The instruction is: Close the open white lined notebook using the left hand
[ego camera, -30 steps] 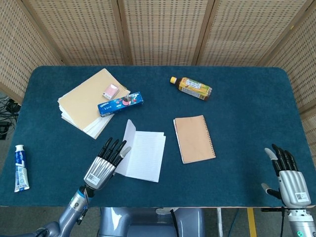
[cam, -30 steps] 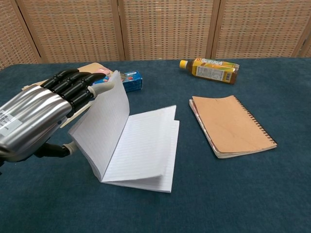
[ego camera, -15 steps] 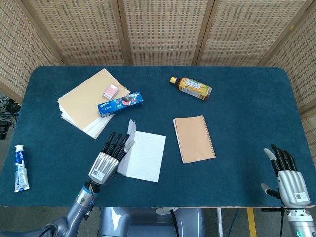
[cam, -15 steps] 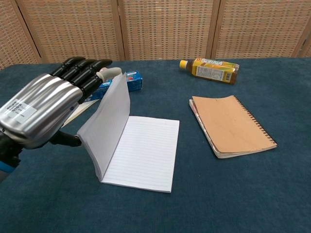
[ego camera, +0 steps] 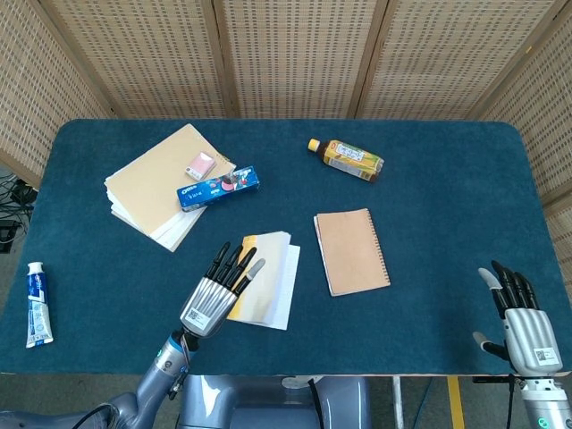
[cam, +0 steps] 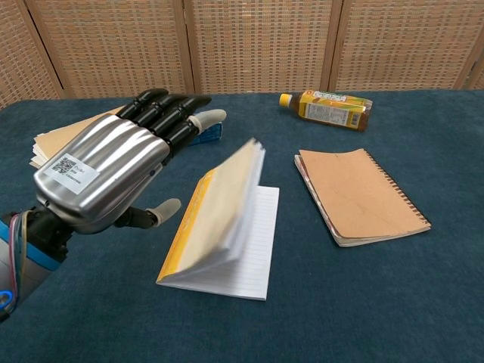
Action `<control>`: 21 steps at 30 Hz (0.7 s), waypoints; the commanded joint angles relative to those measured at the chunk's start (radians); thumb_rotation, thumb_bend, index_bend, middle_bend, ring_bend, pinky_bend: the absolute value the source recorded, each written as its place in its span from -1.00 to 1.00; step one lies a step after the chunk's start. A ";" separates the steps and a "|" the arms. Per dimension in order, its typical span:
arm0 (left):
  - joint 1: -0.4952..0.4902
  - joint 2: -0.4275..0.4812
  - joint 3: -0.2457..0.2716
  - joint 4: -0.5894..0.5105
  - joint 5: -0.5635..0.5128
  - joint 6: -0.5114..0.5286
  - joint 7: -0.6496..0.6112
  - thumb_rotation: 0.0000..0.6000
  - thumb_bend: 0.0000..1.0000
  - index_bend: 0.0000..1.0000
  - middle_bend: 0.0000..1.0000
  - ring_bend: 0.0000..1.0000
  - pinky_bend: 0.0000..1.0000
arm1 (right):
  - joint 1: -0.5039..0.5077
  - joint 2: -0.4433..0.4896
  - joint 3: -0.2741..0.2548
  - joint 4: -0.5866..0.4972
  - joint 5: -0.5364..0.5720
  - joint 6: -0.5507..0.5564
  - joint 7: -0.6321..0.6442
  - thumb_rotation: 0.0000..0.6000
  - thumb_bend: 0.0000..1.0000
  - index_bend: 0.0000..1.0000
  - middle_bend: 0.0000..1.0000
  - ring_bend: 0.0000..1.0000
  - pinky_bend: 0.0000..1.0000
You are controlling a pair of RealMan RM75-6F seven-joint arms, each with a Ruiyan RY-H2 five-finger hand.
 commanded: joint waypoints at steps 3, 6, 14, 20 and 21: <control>0.007 0.008 0.010 0.003 0.001 0.011 -0.002 1.00 -0.37 -1.00 -1.00 -1.00 -1.00 | 0.001 0.002 0.000 0.001 0.000 -0.002 0.003 1.00 -0.79 -1.00 -1.00 -1.00 -1.00; 0.031 0.034 0.025 -0.011 -0.008 0.037 -0.040 1.00 -0.37 -1.00 -1.00 -1.00 -1.00 | -0.001 0.004 0.001 0.000 0.000 0.004 0.009 1.00 -0.79 -1.00 -1.00 -1.00 -1.00; 0.113 0.204 0.054 -0.129 -0.076 0.076 -0.083 1.00 -0.52 -1.00 -1.00 -1.00 -1.00 | -0.004 0.010 0.007 0.000 0.007 0.010 0.016 1.00 -0.79 -1.00 -1.00 -1.00 -1.00; 0.187 0.380 0.081 -0.289 -0.175 0.075 -0.108 1.00 -0.63 -1.00 -1.00 -1.00 -1.00 | -0.008 0.013 0.011 -0.002 0.008 0.020 0.014 1.00 -0.79 -1.00 -1.00 -1.00 -1.00; 0.195 0.397 0.086 -0.301 -0.180 0.080 -0.107 1.00 -0.64 -1.00 -1.00 -1.00 -1.00 | -0.008 0.012 0.010 -0.003 0.006 0.020 0.012 1.00 -0.79 -1.00 -1.00 -1.00 -1.00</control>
